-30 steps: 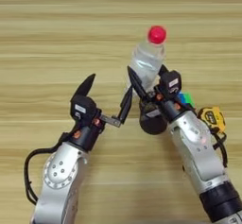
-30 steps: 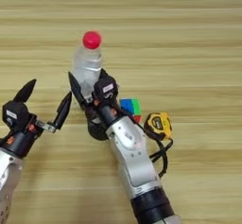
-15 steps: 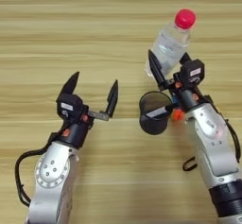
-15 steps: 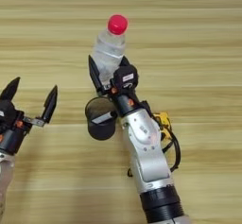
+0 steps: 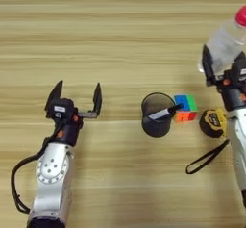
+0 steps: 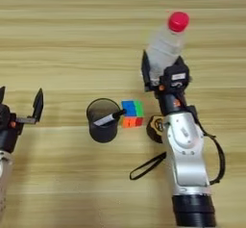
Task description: Move the objects on the table
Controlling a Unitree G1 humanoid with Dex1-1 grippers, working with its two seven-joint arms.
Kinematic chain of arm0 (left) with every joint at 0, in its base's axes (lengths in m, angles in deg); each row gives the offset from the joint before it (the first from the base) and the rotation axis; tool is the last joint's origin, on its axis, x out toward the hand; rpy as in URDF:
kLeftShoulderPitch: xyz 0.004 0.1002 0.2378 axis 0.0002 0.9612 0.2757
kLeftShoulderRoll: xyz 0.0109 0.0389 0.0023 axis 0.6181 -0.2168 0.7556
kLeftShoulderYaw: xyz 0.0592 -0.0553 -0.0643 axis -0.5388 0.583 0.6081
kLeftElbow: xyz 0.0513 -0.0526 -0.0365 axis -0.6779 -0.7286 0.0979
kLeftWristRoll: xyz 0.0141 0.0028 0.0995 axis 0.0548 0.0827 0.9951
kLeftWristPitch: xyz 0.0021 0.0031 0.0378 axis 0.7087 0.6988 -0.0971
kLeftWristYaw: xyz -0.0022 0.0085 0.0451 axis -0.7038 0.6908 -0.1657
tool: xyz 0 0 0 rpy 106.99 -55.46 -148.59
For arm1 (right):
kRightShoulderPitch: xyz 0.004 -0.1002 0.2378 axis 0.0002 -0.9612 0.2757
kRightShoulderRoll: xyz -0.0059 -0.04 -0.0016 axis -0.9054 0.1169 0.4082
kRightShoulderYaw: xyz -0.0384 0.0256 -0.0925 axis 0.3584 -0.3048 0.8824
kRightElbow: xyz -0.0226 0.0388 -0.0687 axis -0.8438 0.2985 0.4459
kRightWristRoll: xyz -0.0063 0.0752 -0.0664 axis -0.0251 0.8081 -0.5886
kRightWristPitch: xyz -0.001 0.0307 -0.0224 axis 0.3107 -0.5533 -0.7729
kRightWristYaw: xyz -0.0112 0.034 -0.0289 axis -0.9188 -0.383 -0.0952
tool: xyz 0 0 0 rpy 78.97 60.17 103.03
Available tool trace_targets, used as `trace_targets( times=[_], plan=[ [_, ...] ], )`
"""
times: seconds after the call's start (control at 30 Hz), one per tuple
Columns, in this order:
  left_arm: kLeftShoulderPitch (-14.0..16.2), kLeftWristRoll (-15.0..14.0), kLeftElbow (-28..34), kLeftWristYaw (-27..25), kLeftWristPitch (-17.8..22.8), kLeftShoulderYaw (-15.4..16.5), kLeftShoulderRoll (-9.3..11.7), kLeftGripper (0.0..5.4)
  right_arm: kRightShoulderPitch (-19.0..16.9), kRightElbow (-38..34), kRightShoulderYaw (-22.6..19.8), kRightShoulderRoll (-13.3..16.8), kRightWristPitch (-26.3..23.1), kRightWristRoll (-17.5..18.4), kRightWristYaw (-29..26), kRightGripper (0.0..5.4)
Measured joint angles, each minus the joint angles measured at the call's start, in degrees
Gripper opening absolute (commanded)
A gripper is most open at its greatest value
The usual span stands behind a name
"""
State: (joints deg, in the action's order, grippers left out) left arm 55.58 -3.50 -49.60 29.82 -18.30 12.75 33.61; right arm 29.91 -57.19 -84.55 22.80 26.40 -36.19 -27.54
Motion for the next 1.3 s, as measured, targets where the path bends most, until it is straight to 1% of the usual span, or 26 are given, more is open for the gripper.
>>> trace_targets(
  times=[0.07,0.13,0.33,0.5,0.67,0.77,0.87,0.97,1.1,1.2,1.3],
  plan=[
    [-0.47,0.01,-1.66,0.03,-1.02,0.16,0.00,5.40,-0.74,0.38,-1.63,0.53,0.12,-0.30,0.93,3.15],
    [-0.73,0.01,-2.97,0.06,-1.56,0.36,-0.01,5.40,-1.37,1.43,-2.90,1.07,0.35,-1.35,2.08,3.15],
    [-1.20,-0.01,-4.43,0.14,-2.93,1.19,0.02,5.40,-2.97,6.65,-6.50,2.56,1.81,-2.83,4.66,3.15],
    [-1.47,-0.14,-4.78,-0.06,-3.00,1.24,0.02,5.40,-3.67,12.11,-7.42,2.61,3.41,-3.82,6.10,3.15],
    [-1.48,-0.32,-4.78,-0.24,-3.03,1.30,0.04,5.40,-3.26,19.69,-7.91,3.06,6.76,-5.54,8.36,3.15],
    [-1.49,-0.38,-4.78,-0.34,-3.05,1.28,0.04,5.40,-1.60,26.24,-8.30,3.46,8.86,-5.24,8.91,3.15],
    [-1.49,-0.41,-4.76,-0.42,-3.04,1.26,0.04,5.40,0.23,32.83,-8.29,3.83,12.18,-5.34,9.55,3.15],
    [-1.48,-0.52,-4.70,-0.51,-3.03,1.25,0.03,5.40,2.41,39.83,-8.26,4.60,15.91,-6.42,11.56,3.15],
    [-1.47,-0.72,-4.63,-0.62,-3.02,1.26,0.04,5.40,5.14,49.35,-8.46,5.72,19.98,-6.50,13.37,3.15],
    [-1.46,-0.77,-4.61,-0.72,-3.01,1.26,0.05,5.40,6.69,55.01,-8.43,6.40,22.44,-6.56,14.60,3.15],
    [-1.46,-0.90,-4.58,-0.85,-3.00,1.28,0.05,5.40,7.96,59.20,-8.40,6.70,24.14,-6.54,15.58,3.15]
  ],
)
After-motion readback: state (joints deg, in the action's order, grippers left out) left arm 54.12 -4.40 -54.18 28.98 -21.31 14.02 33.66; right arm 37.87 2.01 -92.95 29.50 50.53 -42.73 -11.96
